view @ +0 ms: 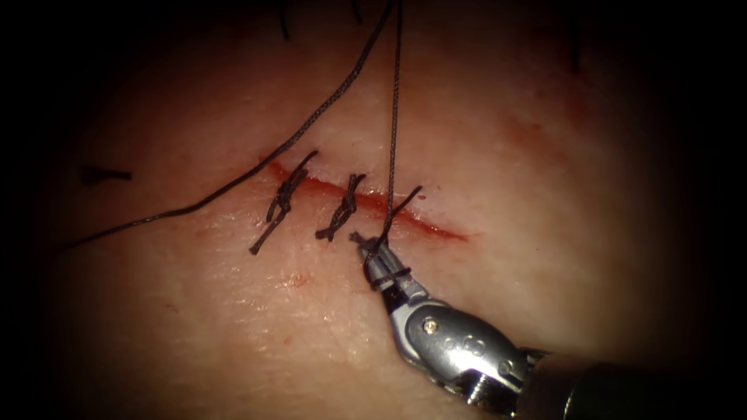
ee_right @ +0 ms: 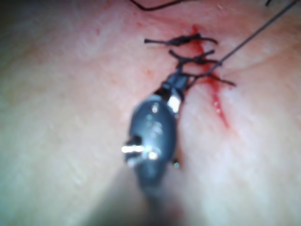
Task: Wound Closure
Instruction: Tighten the knot by pulling down with the right gripper and up with the left gripper
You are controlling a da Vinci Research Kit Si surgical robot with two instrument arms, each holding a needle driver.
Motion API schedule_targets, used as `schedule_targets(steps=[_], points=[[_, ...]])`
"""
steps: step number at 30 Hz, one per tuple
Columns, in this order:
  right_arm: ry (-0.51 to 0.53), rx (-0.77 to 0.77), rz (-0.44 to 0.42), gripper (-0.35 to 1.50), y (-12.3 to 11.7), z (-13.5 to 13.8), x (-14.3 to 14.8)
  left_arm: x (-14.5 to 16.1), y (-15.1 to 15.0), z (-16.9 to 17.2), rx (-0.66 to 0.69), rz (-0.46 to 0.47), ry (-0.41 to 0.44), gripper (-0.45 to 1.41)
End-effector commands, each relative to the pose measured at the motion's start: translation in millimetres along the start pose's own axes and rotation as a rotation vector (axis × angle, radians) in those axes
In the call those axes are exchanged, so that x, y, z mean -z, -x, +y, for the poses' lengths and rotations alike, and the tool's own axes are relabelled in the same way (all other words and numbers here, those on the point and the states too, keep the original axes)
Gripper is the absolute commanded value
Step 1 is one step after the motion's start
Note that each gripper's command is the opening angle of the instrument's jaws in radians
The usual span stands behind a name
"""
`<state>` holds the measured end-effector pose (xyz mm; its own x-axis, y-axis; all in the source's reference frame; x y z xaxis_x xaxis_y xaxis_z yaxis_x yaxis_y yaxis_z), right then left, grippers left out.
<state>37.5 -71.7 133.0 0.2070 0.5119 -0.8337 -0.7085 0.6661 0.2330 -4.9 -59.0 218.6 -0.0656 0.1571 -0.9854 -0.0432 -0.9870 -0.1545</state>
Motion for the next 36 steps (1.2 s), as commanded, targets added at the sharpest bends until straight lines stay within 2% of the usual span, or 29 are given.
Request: schedule_targets(steps=[1, 9, 20, 31, 36], points=[[-0.009, -0.009, -0.015, -0.35, 0.9, -1.2, 0.1, -0.6, 0.6, -0.7, 0.002, 0.002, -0.009, -0.45], [-0.039, -0.009, -0.055, -0.35, 2.0, -1.9, 2.5, -1.1, 1.7, -1.8, -0.008, -0.004, -0.019, -0.45], [-0.077, -0.003, -0.055, -0.35, 2.3, -2.4, 2.8, -1.8, 1.9, -3.7, -0.004, -0.013, -0.042, -0.45], [-0.079, 0.006, -0.059, -0.35, 2.1, -1.8, 2.8, -5.3, 2.8, -6.5, -0.002, -0.05, -0.129, -0.45], [-0.096, 0.009, -0.054, -0.35, 2.3, -2.2, 2.8, -7.0, 3.5, -7.0, -0.01, -0.082, -0.133, -0.45]])
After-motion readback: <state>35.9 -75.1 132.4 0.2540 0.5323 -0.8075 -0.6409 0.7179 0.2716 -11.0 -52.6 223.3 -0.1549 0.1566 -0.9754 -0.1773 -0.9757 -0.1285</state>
